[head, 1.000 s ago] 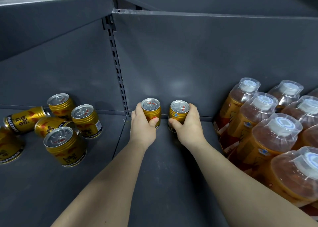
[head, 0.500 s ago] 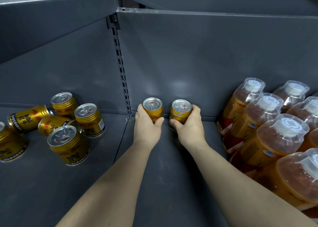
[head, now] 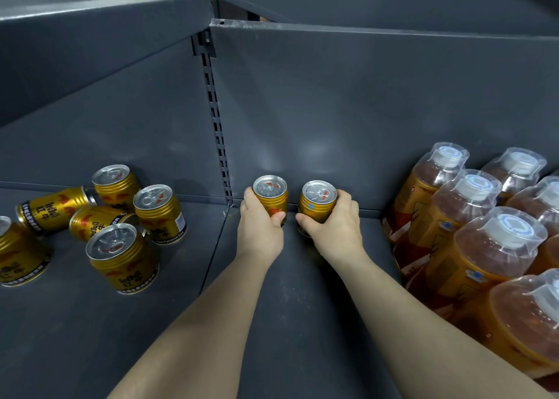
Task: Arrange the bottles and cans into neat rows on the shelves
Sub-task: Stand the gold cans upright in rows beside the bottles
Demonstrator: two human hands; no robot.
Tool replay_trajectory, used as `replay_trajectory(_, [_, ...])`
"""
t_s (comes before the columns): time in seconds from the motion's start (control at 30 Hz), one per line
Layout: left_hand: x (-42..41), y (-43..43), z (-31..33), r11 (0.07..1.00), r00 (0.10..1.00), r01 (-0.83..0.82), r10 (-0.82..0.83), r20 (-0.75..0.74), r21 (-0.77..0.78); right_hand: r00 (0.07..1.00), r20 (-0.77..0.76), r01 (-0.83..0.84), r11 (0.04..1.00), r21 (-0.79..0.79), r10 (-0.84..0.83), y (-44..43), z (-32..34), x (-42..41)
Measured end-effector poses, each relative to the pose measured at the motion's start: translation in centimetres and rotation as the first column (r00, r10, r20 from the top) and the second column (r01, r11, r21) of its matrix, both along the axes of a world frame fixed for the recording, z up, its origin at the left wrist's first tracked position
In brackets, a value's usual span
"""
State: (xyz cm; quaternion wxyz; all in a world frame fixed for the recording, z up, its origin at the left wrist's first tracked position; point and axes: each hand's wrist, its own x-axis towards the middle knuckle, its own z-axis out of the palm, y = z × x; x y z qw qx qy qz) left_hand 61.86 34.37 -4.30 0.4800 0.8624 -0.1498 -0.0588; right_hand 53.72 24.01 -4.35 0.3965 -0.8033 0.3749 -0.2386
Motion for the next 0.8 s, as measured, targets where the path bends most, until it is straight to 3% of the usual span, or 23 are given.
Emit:
replay_trajectory(0.13, [-0.1, 0.0, 0.1, 1.0, 1.0, -0.008, 0.008, -0.004, 0.003, 1.0, 0.018, -0.016, 0.998, 0.06, 0.015, -0.1, 0.1, -0.1])
replay_trajectory(0.33, [-0.1, 0.0, 0.0, 1.0, 1.0, -0.002, 0.002, -0.004, 0.011, 0.997, -0.056, 0.05, 0.998, -0.045, -0.052, 0.0, 0.1, -0.3])
replay_trajectory(0.47, [0.0, -0.1, -0.1, 1.0, 1.0, -0.006, 0.006, -0.007, 0.008, 1.0, -0.028, 0.001, 1.0, -0.011, -0.001, 0.1, -0.2, -0.5])
replay_trajectory(0.8, [0.1, 0.2, -0.2, 0.999, 0.999, 0.043, -0.043, 0.001, -0.028, 0.995, -0.084, 0.057, 0.997, -0.045, -0.06, 0.0, 0.0, 0.5])
